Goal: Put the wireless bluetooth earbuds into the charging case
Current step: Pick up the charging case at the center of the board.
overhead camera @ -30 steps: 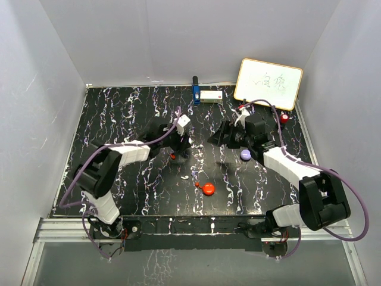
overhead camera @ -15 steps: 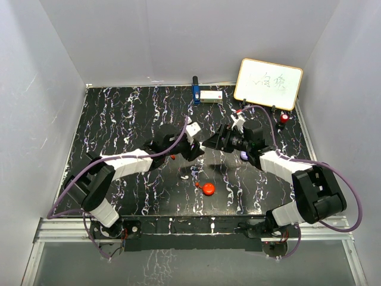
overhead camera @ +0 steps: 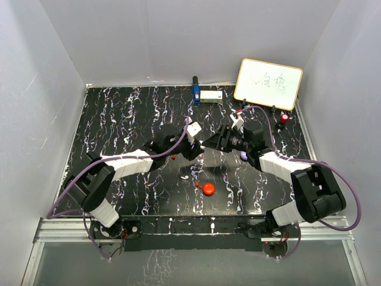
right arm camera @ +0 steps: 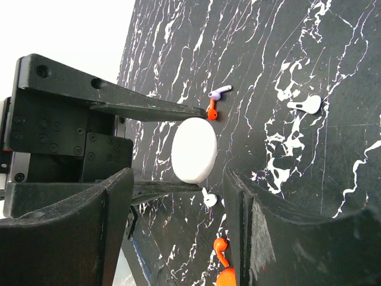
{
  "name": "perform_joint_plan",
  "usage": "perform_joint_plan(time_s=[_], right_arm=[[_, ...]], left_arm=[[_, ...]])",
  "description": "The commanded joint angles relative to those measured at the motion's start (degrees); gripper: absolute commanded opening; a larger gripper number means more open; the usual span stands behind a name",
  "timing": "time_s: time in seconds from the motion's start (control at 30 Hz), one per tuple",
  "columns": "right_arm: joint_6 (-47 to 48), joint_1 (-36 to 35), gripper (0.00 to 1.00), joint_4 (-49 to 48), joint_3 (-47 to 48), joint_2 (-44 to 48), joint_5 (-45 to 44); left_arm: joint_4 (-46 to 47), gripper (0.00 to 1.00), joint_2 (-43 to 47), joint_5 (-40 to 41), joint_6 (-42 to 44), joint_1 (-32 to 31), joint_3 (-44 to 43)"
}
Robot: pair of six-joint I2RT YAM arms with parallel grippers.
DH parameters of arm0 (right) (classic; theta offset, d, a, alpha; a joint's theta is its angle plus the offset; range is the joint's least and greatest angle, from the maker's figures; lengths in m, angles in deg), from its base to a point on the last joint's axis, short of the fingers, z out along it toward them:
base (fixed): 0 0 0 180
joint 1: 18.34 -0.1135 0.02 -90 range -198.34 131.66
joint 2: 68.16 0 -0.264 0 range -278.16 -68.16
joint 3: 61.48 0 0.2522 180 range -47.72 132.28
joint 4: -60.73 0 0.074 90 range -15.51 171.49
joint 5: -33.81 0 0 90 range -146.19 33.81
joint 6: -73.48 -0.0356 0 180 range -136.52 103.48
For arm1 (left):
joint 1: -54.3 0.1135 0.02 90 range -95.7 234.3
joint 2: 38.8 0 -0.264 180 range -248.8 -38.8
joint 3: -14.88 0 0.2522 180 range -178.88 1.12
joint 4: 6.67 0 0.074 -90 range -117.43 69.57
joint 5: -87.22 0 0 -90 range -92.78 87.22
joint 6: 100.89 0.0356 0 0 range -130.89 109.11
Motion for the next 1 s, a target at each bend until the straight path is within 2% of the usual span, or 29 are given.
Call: perform_joint_plan(time_s=[0.0, 0.43, 0.67, 0.97], right_arm=[[-0.89, -0.39, 0.59, -4.76, -0.63, -1.18, 1.08], [-3.05, -0.61, 0.55, -9.76, -1.19, -4.18, 2.34], [-3.47, -0.67, 0.42, -10.04, -1.17, -4.36, 2.49], [-3.94, -0.75, 0.19, -10.41, -1.28, -4.33, 2.27]], left_arm=[[2.82, 0.0, 4.28, 0.37, 0.68, -0.12, -0.15], [3.31, 0.0, 5.74, -0.56, -0.29, -0.8, 0.07], [3.68, 0.0, 5.42, -0.03, -0.38, -1.16, -0.08], [3.92, 0.0, 5.29, 0.22, -0.28, -1.26, -0.13]])
